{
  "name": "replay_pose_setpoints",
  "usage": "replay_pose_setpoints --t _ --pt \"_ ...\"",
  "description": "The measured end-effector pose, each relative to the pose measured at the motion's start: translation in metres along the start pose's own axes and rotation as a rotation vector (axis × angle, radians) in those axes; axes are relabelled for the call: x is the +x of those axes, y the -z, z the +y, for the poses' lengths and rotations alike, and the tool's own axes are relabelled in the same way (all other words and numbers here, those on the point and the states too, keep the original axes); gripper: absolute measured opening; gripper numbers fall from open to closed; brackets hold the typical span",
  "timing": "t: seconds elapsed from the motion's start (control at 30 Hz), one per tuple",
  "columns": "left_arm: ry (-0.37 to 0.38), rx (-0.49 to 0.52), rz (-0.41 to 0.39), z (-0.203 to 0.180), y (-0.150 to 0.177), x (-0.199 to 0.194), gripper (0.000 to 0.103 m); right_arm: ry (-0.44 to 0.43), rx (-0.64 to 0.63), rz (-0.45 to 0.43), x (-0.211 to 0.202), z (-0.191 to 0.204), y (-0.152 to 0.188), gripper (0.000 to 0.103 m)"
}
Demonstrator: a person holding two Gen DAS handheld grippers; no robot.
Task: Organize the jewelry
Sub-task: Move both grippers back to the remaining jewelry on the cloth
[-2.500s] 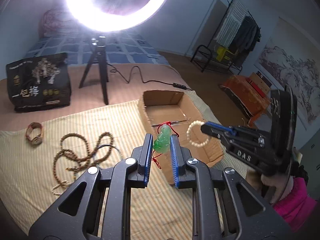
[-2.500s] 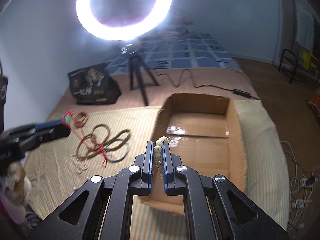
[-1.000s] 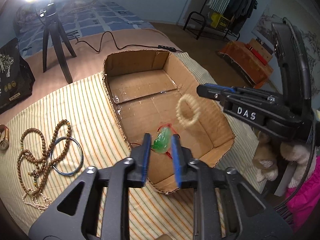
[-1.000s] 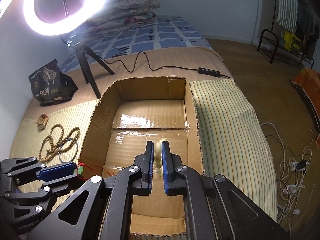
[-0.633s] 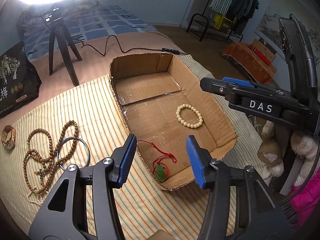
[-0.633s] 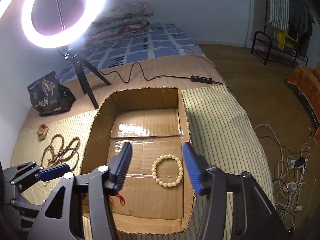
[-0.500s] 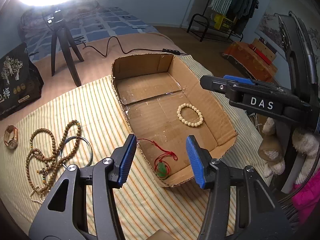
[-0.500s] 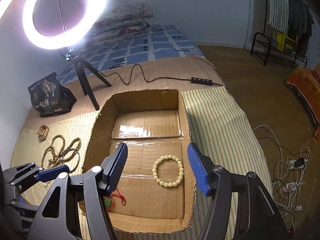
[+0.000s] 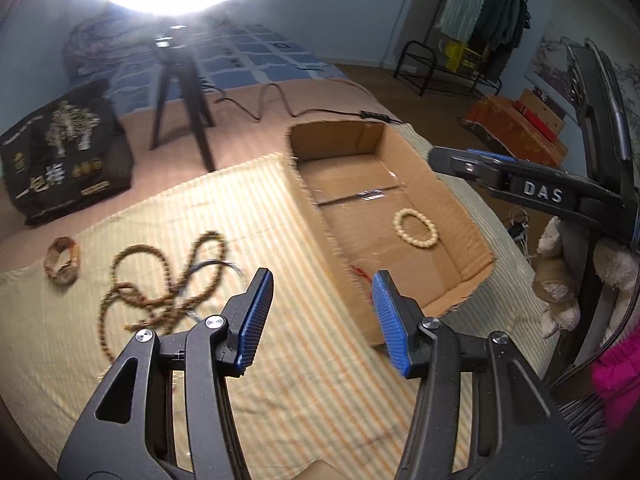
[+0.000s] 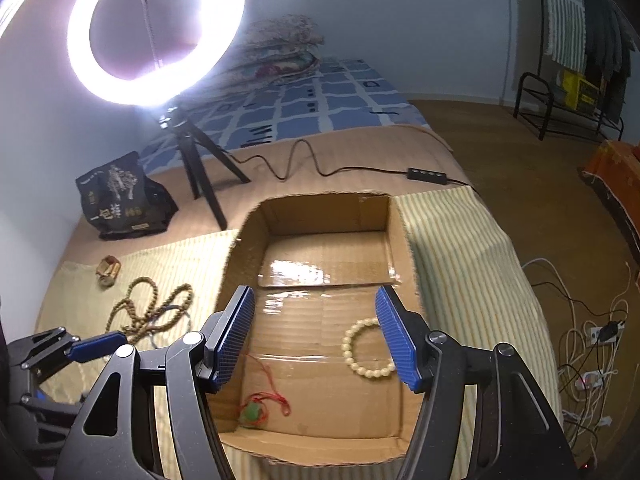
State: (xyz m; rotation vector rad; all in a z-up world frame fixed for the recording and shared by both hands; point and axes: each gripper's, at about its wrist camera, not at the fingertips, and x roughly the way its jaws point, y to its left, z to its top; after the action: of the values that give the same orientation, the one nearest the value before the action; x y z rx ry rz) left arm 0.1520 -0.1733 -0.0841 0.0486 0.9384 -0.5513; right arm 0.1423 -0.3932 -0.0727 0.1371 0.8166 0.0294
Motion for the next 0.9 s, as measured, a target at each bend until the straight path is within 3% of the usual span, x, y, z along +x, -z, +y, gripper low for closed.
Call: replay_pose_setpoints --t 0.53,0.9 --pt "-0.103 -0.148 -0.043 0.099 0.012 -0.048 0.053 -0.105 -0.073 -0.002 0.009 0.064 -0.008 0.063" --pt "-0.133 -0.218 -0.015 0.153 0.038 -0.063 0.053 -0.174 -0.138 0.056 0.029 0.107 -0.003 0.063"
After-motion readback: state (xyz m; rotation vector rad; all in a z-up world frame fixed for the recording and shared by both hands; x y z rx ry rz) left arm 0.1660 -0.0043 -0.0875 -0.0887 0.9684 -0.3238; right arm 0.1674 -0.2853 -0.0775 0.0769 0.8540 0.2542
